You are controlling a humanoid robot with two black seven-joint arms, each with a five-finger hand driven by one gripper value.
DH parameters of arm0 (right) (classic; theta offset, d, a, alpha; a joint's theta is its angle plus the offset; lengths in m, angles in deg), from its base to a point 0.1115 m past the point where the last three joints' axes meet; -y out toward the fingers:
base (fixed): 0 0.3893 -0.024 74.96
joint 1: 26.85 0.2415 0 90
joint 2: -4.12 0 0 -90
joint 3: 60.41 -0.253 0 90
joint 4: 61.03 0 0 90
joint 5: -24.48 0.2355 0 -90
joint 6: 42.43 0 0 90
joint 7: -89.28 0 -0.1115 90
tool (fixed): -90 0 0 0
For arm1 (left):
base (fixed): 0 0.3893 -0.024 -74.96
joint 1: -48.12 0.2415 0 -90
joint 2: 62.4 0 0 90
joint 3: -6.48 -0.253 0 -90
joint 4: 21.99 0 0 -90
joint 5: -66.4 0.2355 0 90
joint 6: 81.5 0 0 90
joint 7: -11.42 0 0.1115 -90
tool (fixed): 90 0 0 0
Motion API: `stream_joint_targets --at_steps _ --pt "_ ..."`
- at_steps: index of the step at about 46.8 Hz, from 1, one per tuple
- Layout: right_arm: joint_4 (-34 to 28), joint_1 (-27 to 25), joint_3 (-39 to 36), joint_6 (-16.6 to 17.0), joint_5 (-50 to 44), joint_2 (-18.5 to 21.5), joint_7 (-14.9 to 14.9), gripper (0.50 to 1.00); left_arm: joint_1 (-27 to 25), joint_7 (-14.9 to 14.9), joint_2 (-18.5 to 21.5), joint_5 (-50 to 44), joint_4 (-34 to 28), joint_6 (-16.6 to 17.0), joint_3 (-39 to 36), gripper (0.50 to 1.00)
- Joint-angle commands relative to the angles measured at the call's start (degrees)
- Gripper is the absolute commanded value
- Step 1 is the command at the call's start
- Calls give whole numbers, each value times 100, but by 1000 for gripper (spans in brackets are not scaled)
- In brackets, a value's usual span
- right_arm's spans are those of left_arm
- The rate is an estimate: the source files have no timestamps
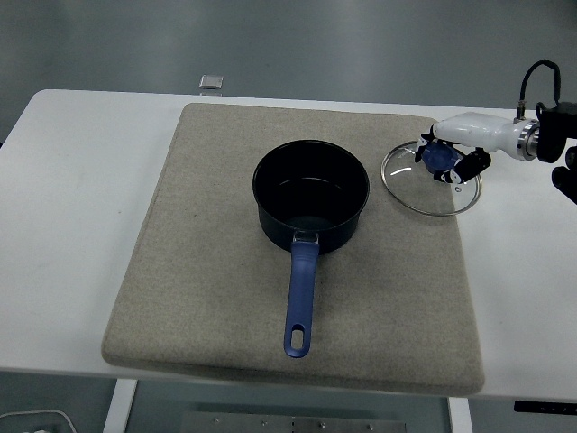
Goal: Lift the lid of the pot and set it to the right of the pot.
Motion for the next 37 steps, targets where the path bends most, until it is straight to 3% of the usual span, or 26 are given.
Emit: stream_joint_targets --at_steps 1,4,5,6,7,13,37 --pt "40 -11 -26 27 19 -13 0 500 0 0 0 -1 0 0 -2 1000" --pt "40 -20 -53 70 81 -12 0 500 -8 0 0 -1 0 0 -2 1000" --pt "40 -28 -53 88 142 -13 0 559 0 0 0 -1 0 0 6 1000" --pt "40 -28 -53 114 229 -13 0 661 0 0 0 -1 0 0 7 1000" --pt "40 -28 -35 141 335 -13 0 714 0 0 0 -1 0 0 -2 1000" --pt "40 -20 0 308 661 -13 0 788 -8 0 0 -1 0 0 -2 1000" --pt "49 7 9 317 626 -39 0 809 -8 0 0 -1 0 0 -2 1000"
